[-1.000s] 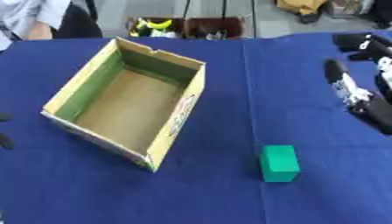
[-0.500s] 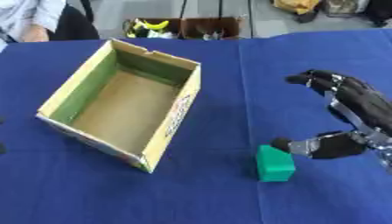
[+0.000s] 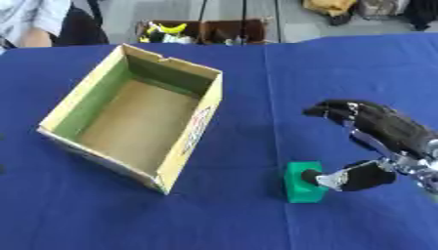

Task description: Pick up objects on the table and place them in the box.

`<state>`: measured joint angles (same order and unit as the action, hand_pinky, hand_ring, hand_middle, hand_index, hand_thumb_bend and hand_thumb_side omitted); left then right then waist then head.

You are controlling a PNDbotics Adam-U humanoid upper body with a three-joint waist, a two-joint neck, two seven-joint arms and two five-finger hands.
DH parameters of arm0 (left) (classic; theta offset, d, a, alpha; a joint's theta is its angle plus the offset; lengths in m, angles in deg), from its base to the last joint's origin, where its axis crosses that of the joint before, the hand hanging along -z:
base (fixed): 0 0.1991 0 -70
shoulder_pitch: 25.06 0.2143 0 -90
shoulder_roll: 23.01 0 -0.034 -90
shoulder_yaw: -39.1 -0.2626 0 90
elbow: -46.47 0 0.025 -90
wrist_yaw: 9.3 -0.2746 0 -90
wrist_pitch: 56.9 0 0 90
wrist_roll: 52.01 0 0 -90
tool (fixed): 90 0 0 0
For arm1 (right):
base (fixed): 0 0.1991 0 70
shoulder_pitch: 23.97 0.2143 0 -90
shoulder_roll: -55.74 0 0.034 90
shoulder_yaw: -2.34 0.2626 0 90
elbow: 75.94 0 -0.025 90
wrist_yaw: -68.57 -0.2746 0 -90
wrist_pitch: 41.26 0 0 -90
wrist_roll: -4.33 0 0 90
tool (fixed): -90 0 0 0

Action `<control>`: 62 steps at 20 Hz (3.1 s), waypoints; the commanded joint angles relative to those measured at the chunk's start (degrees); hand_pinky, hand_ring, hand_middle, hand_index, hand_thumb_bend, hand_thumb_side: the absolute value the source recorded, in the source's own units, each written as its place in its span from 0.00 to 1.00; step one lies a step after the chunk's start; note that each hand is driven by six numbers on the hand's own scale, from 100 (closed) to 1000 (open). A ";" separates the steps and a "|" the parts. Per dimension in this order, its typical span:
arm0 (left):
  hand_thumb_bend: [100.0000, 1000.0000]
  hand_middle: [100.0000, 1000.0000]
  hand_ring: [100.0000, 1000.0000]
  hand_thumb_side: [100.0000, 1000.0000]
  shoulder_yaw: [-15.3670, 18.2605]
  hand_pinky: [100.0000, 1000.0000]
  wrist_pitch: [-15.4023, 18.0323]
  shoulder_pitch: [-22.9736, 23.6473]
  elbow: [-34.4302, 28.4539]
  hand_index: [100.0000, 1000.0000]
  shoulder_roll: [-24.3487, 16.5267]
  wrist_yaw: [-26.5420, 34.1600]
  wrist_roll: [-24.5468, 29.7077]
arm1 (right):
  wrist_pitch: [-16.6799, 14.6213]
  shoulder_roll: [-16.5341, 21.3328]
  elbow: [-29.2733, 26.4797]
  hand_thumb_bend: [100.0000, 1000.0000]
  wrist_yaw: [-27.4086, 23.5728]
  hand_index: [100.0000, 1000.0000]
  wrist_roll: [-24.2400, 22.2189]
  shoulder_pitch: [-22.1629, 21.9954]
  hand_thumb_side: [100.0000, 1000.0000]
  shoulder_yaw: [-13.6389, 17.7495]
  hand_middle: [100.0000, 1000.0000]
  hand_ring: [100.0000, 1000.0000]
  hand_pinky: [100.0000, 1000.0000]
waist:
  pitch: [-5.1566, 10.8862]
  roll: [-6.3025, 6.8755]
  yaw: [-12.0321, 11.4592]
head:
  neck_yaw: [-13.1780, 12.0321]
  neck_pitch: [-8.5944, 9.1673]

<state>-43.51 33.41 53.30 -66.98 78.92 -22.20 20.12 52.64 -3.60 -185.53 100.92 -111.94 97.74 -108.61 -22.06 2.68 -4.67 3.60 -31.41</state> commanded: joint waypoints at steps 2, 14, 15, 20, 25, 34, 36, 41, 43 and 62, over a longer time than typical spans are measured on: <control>0.05 0.56 0.51 0.90 0.17 0.17 -0.06 -0.11 -1.14 0.80 -0.90 0.00 0.02 | 2.13 2.50 -4.76 0.45 -7.51 0.91 -20.41 3.00 0.42 6.27 0.77 0.80 0.78 | 1.28 -0.21 0.13 | -0.35 0.32; 0.05 0.56 0.51 0.90 0.09 0.17 -0.10 -0.08 -1.14 0.80 -1.03 -0.24 0.12 | 4.50 4.27 -5.00 0.37 -15.07 0.90 -24.14 5.73 0.49 8.13 0.76 0.79 0.77 | 1.36 -0.44 0.16 | -0.43 0.29; 0.05 0.56 0.51 0.90 0.07 0.17 -0.11 -0.09 -1.14 0.80 -1.02 -0.24 0.15 | 4.47 4.24 -5.00 0.38 -15.08 0.90 -23.96 5.86 0.49 8.06 0.76 0.79 0.77 | 1.36 -0.46 0.14 | -0.42 0.33; 0.05 0.56 0.51 0.90 0.01 0.17 -0.08 -0.20 -1.14 0.80 -1.01 -0.21 0.24 | 4.25 3.89 -5.00 0.39 -14.57 0.90 -24.00 6.76 0.50 6.88 0.77 0.79 0.77 | 1.32 -0.49 0.12 | -0.32 0.51; 0.05 0.57 0.51 0.90 -0.03 0.17 -0.06 -0.28 -1.14 0.80 -0.96 -0.17 0.32 | 4.25 2.73 -5.00 0.42 -12.17 0.90 -25.36 7.49 0.49 4.60 0.77 0.79 0.76 | 1.27 -0.49 0.05 | -0.17 0.66; 0.05 0.57 0.51 0.90 -0.16 0.17 -0.04 -0.42 -1.14 0.80 -0.88 -0.07 0.50 | 5.58 0.58 -5.00 0.40 -7.60 0.90 -25.69 7.32 0.48 -1.46 0.78 0.80 0.76 | 1.07 -0.53 -0.23 | 0.35 0.99; 0.05 0.57 0.51 0.90 -0.18 0.17 -0.03 -0.44 -1.14 0.80 -0.87 -0.06 0.52 | 5.97 0.22 -5.00 0.39 -6.57 0.90 -25.69 7.36 0.49 -2.24 0.78 0.80 0.76 | 1.04 -0.54 -0.29 | 0.42 1.02; 0.05 0.57 0.51 0.90 -0.21 0.16 -0.02 -0.45 -1.14 0.80 -0.80 -0.07 0.60 | 7.15 -0.70 -5.00 0.37 -3.67 0.90 -25.69 7.39 0.50 -2.81 0.79 0.80 0.75 | 0.94 -0.53 -0.33 | 0.54 1.23; 0.05 0.57 0.51 0.90 -0.22 0.16 -0.03 -0.44 -1.14 0.80 -0.76 -0.09 0.64 | 7.63 -1.01 -5.00 0.36 -2.36 0.90 -25.69 7.44 0.51 -2.70 0.79 0.80 0.75 | 0.88 -0.52 -0.35 | 0.55 1.23; 0.06 0.57 0.51 0.90 -0.33 0.16 0.10 -0.59 -1.14 0.80 -0.65 -0.15 1.03 | 8.74 -1.16 -5.00 0.29 2.39 0.85 -25.69 6.51 0.48 -4.52 0.72 0.78 0.72 | 0.39 -0.60 -0.70 | 1.41 1.67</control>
<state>-43.67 33.42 53.26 -66.98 78.92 -22.29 20.95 60.82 -5.66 -189.39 102.77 -137.42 103.78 -113.48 -22.61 2.25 -5.31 4.79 -30.41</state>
